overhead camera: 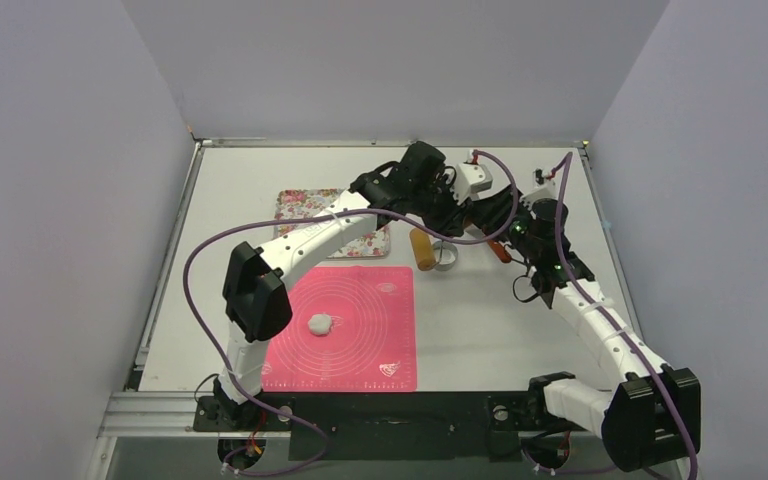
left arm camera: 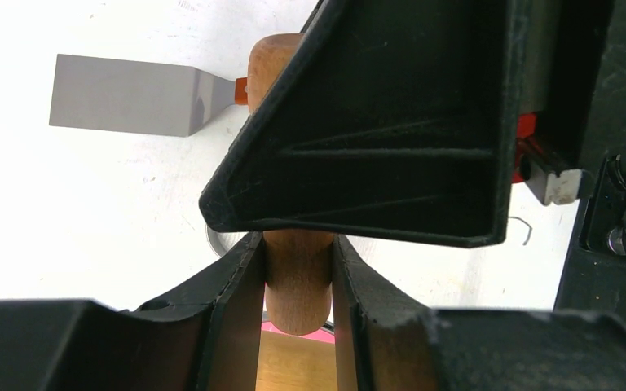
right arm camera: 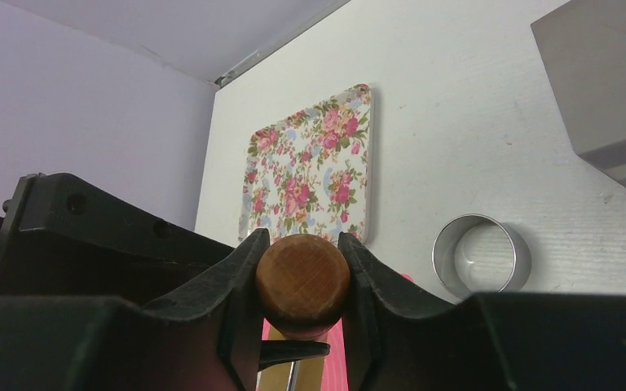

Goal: Roll out the dumpling wrappers from the dough
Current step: Pick up the rolling pin from the center of the board, then flatten out the dough on the work surface.

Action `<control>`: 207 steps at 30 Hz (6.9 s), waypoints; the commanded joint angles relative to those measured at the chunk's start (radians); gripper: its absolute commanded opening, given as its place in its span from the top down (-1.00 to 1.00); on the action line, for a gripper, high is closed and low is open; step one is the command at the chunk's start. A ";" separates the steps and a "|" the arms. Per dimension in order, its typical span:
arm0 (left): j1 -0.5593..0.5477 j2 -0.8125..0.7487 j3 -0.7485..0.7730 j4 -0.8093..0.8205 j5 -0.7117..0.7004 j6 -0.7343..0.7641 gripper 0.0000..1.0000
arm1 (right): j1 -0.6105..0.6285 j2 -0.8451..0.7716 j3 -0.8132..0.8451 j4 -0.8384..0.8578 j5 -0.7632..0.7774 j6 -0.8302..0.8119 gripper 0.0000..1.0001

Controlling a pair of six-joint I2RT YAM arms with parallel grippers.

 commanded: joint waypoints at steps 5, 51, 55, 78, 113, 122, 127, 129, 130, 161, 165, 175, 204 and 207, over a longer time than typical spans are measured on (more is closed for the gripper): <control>0.040 -0.067 0.041 -0.032 0.032 -0.019 0.17 | 0.071 -0.013 0.069 -0.021 0.113 -0.159 1.00; 1.372 -0.818 -0.794 -0.367 0.382 0.254 -0.02 | 0.809 0.553 0.396 0.337 -0.059 -0.842 1.00; 1.371 -0.788 -0.791 -0.351 0.399 0.240 -0.03 | 0.814 0.572 0.428 0.306 -0.048 -0.844 1.00; 1.337 -0.704 -0.726 -0.297 0.316 0.109 -0.05 | 0.845 0.558 0.433 0.239 -0.122 -0.962 1.00; 1.305 -0.783 -0.757 -0.316 0.230 0.186 -0.05 | 0.845 0.708 0.326 0.290 -0.123 -0.875 1.00; 1.305 -0.761 -0.759 -0.313 0.234 0.185 -0.05 | 0.876 0.650 0.461 0.148 0.052 -0.971 1.00; 1.306 -0.771 -0.766 -0.321 0.236 0.190 -0.05 | 0.890 0.557 0.508 0.139 0.110 -1.013 1.00; 1.306 -0.775 -0.766 -0.322 0.234 0.191 -0.05 | 0.908 0.531 0.503 0.149 0.096 -1.026 1.00; 1.305 -0.777 -0.766 -0.322 0.234 0.190 -0.05 | 0.912 0.524 0.497 0.165 0.074 -1.024 1.00; 1.305 -0.785 -0.785 -0.299 0.229 0.182 -0.05 | 0.921 0.673 0.405 0.142 0.004 -1.056 1.00; 1.305 -0.781 -0.791 -0.295 0.231 0.180 -0.05 | 0.939 0.659 0.404 0.157 0.014 -1.045 1.00; 1.243 -0.834 -0.829 -0.385 0.501 0.309 -0.05 | 0.883 0.587 0.497 0.217 -0.041 -0.982 1.00; 1.101 -0.866 -1.147 -0.946 1.045 1.730 -0.33 | 0.835 0.577 0.424 0.442 -0.220 -0.855 1.00; 1.103 -0.844 -1.149 -0.915 1.048 1.707 -0.33 | 0.844 0.573 0.420 0.451 -0.221 -0.853 1.00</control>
